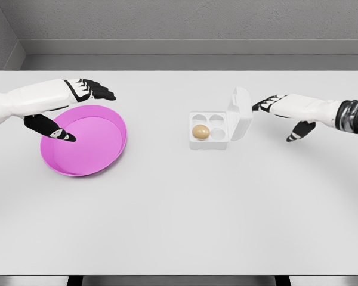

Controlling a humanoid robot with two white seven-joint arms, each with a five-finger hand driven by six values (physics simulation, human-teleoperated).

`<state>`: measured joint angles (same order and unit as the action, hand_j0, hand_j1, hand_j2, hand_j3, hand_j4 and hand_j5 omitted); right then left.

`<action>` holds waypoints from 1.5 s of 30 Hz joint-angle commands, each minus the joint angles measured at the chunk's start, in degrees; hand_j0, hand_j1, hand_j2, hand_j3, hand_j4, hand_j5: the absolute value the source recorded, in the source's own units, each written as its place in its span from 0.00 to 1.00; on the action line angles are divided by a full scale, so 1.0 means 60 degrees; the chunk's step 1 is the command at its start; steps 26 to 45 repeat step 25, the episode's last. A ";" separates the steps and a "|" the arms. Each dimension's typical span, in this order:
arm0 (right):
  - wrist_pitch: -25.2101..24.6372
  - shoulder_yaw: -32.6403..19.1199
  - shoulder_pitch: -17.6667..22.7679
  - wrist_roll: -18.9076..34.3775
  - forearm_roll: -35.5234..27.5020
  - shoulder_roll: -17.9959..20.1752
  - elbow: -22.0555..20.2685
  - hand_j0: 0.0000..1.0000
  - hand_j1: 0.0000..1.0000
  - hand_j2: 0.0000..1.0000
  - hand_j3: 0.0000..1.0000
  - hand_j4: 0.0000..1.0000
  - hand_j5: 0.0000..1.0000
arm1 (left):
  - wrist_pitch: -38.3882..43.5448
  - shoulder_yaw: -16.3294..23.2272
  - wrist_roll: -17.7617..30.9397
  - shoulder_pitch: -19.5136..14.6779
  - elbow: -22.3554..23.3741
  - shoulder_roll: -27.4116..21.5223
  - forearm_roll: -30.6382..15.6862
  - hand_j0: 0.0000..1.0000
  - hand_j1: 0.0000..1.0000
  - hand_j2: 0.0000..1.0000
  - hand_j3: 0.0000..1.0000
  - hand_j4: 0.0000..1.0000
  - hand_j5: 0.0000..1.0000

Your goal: Pack egg into the box and close the box lid

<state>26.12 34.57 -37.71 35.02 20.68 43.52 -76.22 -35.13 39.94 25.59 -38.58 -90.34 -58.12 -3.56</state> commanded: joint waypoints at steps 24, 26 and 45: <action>-0.0003 -0.0502 -0.0835 -0.0004 -0.0033 -0.0237 -0.0994 1.00 1.00 1.00 1.00 1.00 1.00 | 0.0021 -0.0021 -0.0003 -0.0029 0.0116 -0.0025 -0.0037 1.00 1.00 1.00 1.00 1.00 1.00; -0.0003 -0.0649 -0.0791 -0.0004 -0.0048 -0.0047 -0.0979 1.00 1.00 1.00 1.00 1.00 1.00 | 0.0021 -0.0021 -0.0003 -0.0044 0.0116 -0.0025 -0.0037 1.00 1.00 1.00 1.00 1.00 1.00; -0.0003 -0.0649 -0.0791 -0.0004 -0.0048 -0.0047 -0.0979 1.00 1.00 1.00 1.00 1.00 1.00 | 0.0021 -0.0021 -0.0003 -0.0044 0.0116 -0.0025 -0.0037 1.00 1.00 1.00 1.00 1.00 1.00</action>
